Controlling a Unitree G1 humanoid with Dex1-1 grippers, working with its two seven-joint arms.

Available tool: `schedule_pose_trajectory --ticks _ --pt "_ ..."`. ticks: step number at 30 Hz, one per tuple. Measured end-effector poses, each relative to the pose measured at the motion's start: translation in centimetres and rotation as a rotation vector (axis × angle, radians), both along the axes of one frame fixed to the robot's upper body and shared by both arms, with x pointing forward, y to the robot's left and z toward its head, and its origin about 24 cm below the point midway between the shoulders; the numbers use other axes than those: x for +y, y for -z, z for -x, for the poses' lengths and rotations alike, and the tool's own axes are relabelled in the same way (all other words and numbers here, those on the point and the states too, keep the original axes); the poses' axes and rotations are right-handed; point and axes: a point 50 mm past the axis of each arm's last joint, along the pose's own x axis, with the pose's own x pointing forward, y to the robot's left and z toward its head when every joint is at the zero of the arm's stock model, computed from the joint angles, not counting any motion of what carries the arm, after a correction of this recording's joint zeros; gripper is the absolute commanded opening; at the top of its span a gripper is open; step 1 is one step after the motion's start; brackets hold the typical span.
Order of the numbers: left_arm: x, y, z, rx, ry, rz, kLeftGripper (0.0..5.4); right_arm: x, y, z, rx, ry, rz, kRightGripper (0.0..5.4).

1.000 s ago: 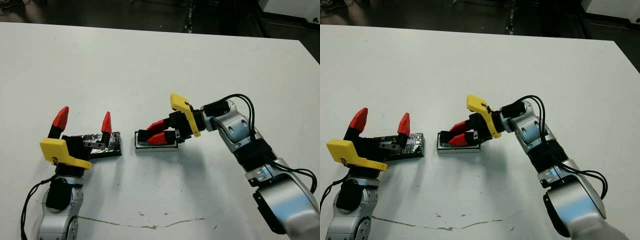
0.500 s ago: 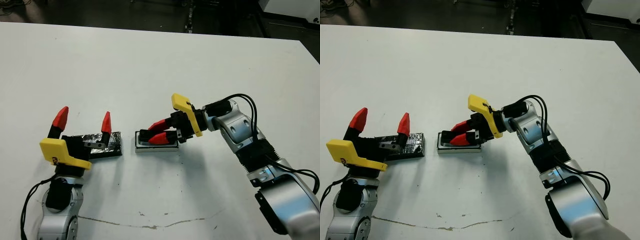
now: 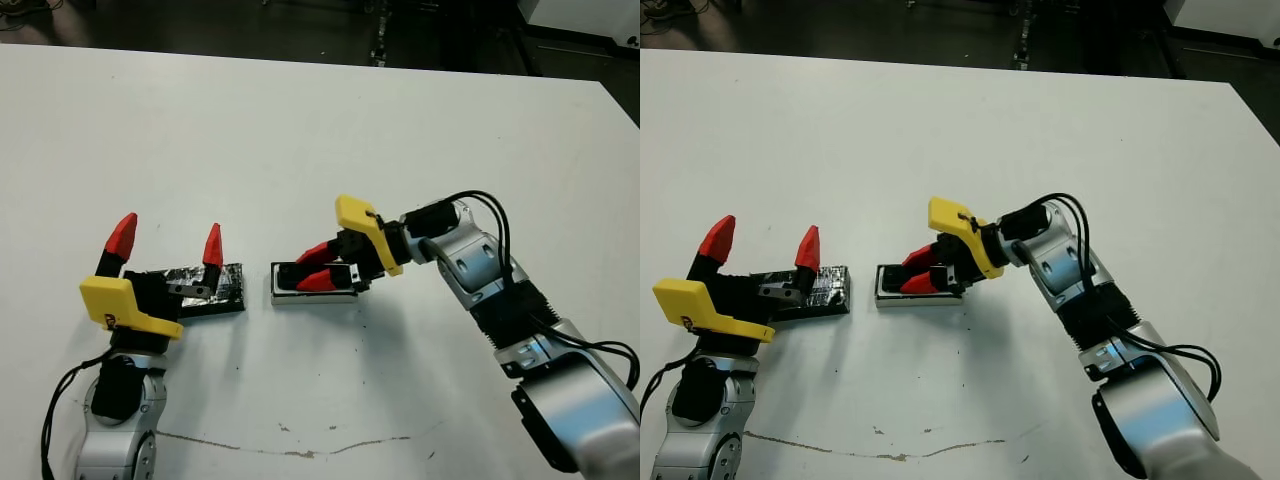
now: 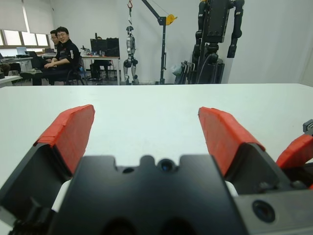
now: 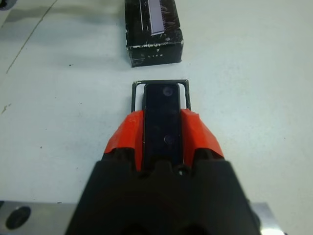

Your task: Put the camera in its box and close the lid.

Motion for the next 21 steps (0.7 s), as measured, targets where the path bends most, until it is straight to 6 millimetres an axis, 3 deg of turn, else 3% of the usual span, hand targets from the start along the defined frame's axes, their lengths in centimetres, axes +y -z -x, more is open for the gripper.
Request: schedule_pose_trajectory --ticks 21 --pt "0.0 0.0 0.0 0.001 0.000 -0.002 5.40 -1.1 -0.3 -0.3 0.097 -0.002 0.000 4.92"
